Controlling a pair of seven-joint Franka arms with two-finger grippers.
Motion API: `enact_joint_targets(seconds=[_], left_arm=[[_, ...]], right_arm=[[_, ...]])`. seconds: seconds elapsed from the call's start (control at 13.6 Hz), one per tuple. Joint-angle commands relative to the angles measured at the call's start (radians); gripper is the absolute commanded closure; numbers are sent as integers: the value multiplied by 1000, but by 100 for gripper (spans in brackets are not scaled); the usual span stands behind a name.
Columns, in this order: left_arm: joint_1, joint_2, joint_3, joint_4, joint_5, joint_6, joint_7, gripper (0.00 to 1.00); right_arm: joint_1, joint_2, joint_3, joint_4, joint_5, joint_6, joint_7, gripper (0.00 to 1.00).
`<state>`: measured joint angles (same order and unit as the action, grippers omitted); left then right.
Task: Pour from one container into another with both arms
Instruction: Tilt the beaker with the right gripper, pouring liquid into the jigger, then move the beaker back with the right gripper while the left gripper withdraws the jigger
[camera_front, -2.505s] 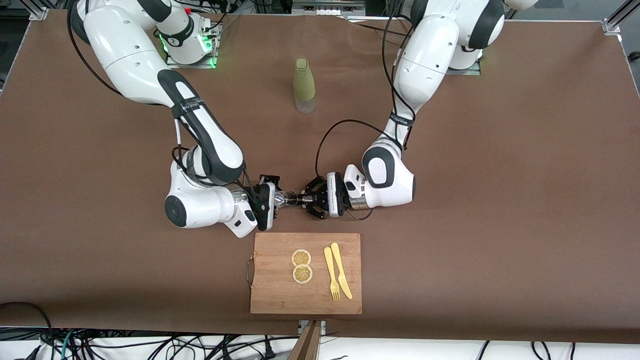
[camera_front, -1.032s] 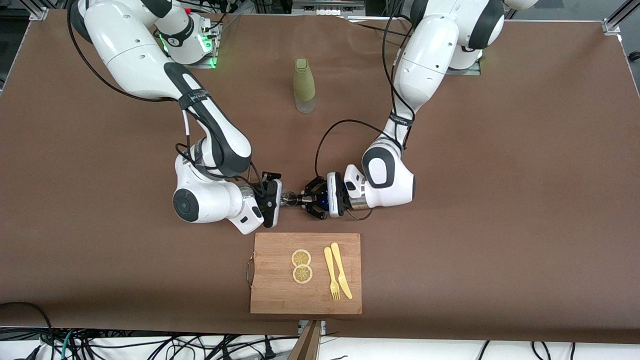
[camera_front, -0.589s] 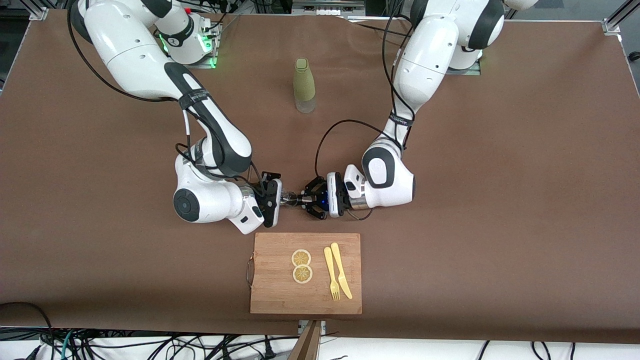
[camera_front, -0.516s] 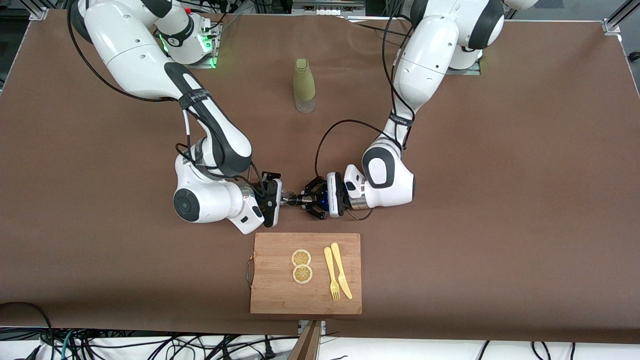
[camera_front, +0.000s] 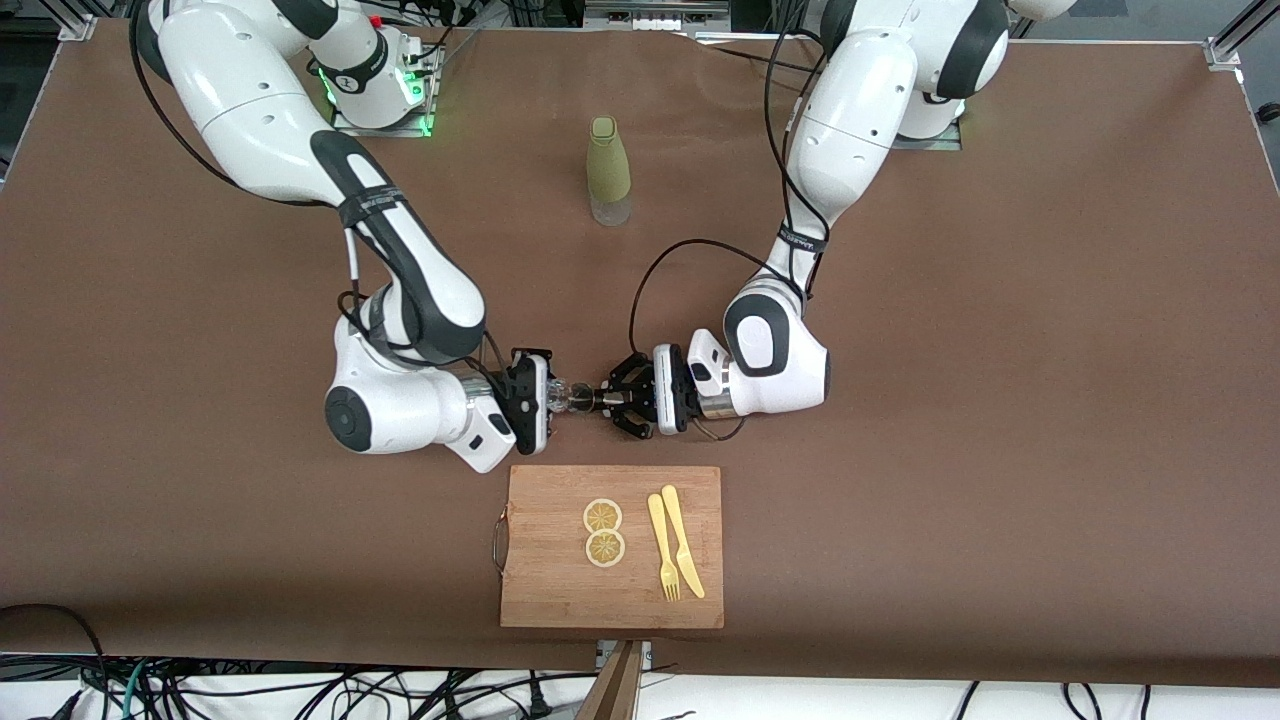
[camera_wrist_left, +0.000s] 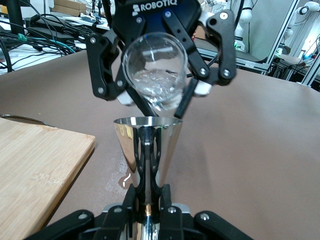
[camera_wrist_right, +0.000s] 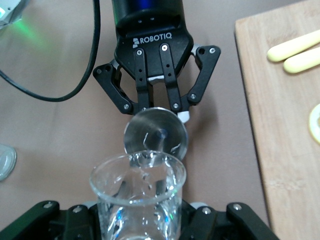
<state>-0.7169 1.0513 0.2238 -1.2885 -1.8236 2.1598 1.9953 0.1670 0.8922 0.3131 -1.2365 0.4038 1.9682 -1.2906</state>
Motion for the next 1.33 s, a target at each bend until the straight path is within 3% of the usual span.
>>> enact_joint_targets(seconds=[0.0, 0.15, 0.37, 0.74, 1.03, 1.25], left_arm=[[-1, 19, 8, 31, -52, -15, 33, 100], [4, 19, 23, 23, -52, -69, 43, 100], [62, 18, 52, 6, -51, -239, 103, 100], [177, 16, 101, -46, -28, -532, 242, 100], [322, 10, 132, -74, 191, -811, 318, 100], [442, 13, 138, -80, 372, -958, 453, 100]], right_arm=[[-26, -12, -9, -8, 58, -22, -88, 73], [-44, -12, -22, -15, 114, -23, -171, 73], [-61, -12, -87, -50, 237, -40, -361, 73], [-80, -12, -262, -104, 435, -184, -721, 73], [-119, -6, -357, -185, 585, -273, -984, 72], [-130, -4, -410, -222, 599, -357, -1093, 72]])
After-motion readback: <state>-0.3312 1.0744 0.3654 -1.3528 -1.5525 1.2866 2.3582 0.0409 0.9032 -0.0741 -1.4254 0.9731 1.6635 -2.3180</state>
